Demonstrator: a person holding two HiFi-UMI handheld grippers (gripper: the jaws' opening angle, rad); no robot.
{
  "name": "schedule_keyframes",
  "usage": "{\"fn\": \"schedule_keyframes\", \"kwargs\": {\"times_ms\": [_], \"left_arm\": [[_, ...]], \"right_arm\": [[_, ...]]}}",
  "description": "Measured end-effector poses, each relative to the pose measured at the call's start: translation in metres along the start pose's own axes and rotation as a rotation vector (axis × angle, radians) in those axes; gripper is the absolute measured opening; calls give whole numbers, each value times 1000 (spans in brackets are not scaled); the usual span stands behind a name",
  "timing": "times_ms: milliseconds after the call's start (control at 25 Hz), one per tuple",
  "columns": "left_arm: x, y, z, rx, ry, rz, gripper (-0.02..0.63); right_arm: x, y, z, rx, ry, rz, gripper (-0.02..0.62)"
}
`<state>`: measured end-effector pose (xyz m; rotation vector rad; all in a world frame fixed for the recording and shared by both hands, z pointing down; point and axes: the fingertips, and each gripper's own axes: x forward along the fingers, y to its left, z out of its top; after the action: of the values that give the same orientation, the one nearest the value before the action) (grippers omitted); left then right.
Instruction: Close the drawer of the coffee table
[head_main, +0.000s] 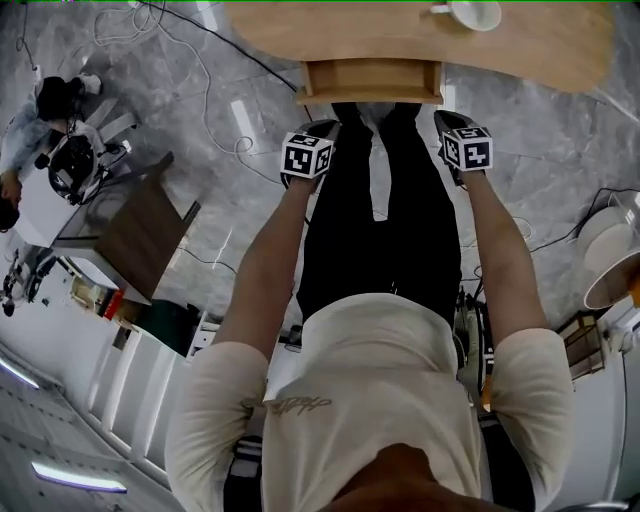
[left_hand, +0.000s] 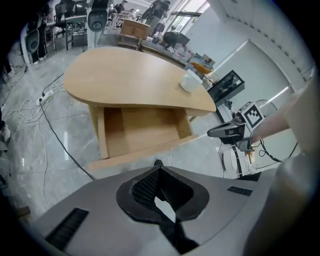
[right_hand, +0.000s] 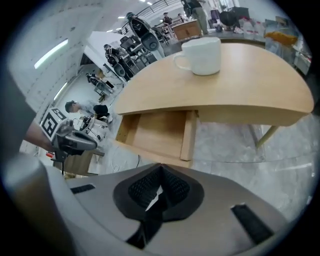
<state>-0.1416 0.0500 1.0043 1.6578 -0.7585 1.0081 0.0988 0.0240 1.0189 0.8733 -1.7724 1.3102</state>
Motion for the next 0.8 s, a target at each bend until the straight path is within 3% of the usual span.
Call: {"fn": "schedule_keyframes", "kwargs": {"times_ms": [80, 280, 600, 800], "left_arm": [[19, 7, -7, -16, 14, 1, 5], [59, 31, -15, -163, -25, -4, 5], [95, 66, -24, -90, 22, -40, 5], [106, 87, -24, -112, 62, -70, 5]], "right_arm": [[15, 5, -3, 17, -7, 32, -6], [62, 5, -24, 68, 0, 42, -6], [112, 7, -25, 114, 8, 59, -6], [124, 13, -19, 156, 18, 81, -5]]}}
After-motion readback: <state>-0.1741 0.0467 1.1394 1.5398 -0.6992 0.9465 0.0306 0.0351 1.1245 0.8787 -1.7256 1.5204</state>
